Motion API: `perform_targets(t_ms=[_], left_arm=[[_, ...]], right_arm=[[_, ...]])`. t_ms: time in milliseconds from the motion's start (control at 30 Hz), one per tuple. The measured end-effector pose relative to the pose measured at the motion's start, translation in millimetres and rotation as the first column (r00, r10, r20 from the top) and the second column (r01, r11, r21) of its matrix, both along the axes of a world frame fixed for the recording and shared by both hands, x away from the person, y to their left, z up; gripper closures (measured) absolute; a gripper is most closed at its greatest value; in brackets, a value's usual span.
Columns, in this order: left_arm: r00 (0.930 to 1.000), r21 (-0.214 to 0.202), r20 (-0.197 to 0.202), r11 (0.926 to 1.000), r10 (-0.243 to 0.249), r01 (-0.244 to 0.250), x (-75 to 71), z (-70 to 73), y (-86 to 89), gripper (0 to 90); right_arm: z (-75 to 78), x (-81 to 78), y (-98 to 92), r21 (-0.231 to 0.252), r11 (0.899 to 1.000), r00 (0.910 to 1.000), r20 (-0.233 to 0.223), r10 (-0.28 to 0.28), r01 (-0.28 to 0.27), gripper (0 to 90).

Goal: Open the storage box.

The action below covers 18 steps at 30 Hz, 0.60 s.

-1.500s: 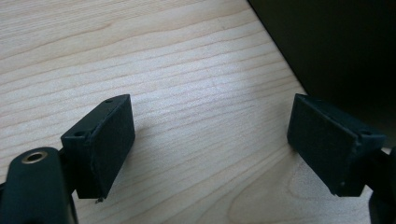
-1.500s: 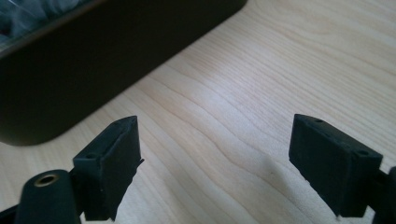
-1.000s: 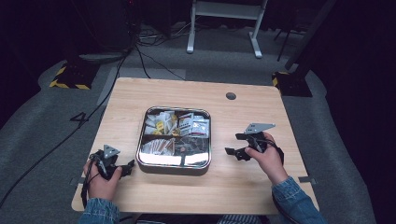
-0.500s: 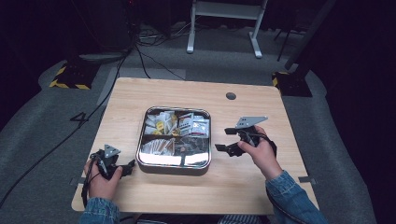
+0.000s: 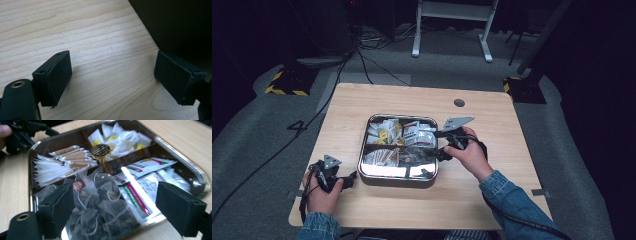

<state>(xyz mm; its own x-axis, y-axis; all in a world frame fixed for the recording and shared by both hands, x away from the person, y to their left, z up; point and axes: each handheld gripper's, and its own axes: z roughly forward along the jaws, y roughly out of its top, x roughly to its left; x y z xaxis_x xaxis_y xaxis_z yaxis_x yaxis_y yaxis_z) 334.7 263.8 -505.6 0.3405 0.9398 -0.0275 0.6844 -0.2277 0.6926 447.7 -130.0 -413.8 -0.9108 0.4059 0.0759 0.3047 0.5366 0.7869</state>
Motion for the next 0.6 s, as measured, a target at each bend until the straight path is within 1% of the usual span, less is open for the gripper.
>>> perform_targets(t_ms=[67, 100, 133, 200, 233, 300, 367, 433, 500, 600], left_arm=[[1.0000, 0.002, 0.002, 1.0000, 0.001, -0.001, 0.0, 0.0, 0.0, 15.5], [1.0000, 0.002, 0.001, 1.0000, 0.000, 0.000, 0.0, 0.1, 0.0, 15.5], [1.0000, 0.000, 0.000, 1.0000, 0.000, 0.000, 0.0, 0.0, 0.0, 15.5], [1.0000, 0.000, 0.000, 1.0000, 0.000, 0.000, 0.0, 0.0, 0.0, 15.5], [1.0000, 0.000, 0.000, 1.0000, 0.000, 0.000, 0.0, 0.0, 0.0, 15.5], [1.0000, 0.000, 0.000, 1.0000, 0.000, 0.000, 0.0, 0.0, 0.0, 15.5], [1.0000, -0.001, 0.000, 1.0000, 0.000, 0.000, 0.1, 0.0, 0.0, 15.4], [1.0000, -0.001, 0.000, 1.0000, 0.000, 0.000, 0.4, 0.0, -0.1, 15.3], [1.0000, 0.001, -0.005, 1.0000, -0.004, 0.004, 0.9, 0.4, -0.3, 15.1], [1.0000, 0.002, -0.002, 1.0000, 0.000, 0.000, 1.6, 0.2, -1.1, 15.0]], right_arm=[[-3.2, 3.2, 9.5, -0.002, 1.000, 0.9999, -0.014, 0.007, -0.007, 15.9], [-4.8, 5.0, 14.1, -0.001, 1.000, 0.9999, -0.012, 0.007, -0.007, 15.8], [-6.4, 6.7, 18.7, 0.007, 1.000, 1.0000, -0.009, 0.005, -0.005, 15.8], [-9.3, 9.1, 27.2, 0.037, 0.999, 0.9996, -0.026, -0.012, 0.013, 15.7], [-10.5, 10.4, 30.9, 0.045, 0.999, 0.9992, -0.036, -0.016, 0.017, 15.7], [-13.0, 13.0, 37.3, 0.033, 0.999, 0.9991, -0.041, -0.009, 0.010, 15.8], [-15.3, 15.2, 42.8, 0.006, 1.000, 0.9992, -0.040, 0.010, -0.010, 15.9], [-16.9, 17.1, 48.0, -0.003, 1.000, 0.9990, -0.043, 0.013, -0.013, 16.2], [-17.6, 18.3, 52.9, -0.003, 1.000, 0.9988, -0.047, 0.013, -0.013, 16.6], [-19.2, 18.8, 61.1, 0.015, 1.000, 0.9986, -0.053, 0.008, -0.007, 17.5]])
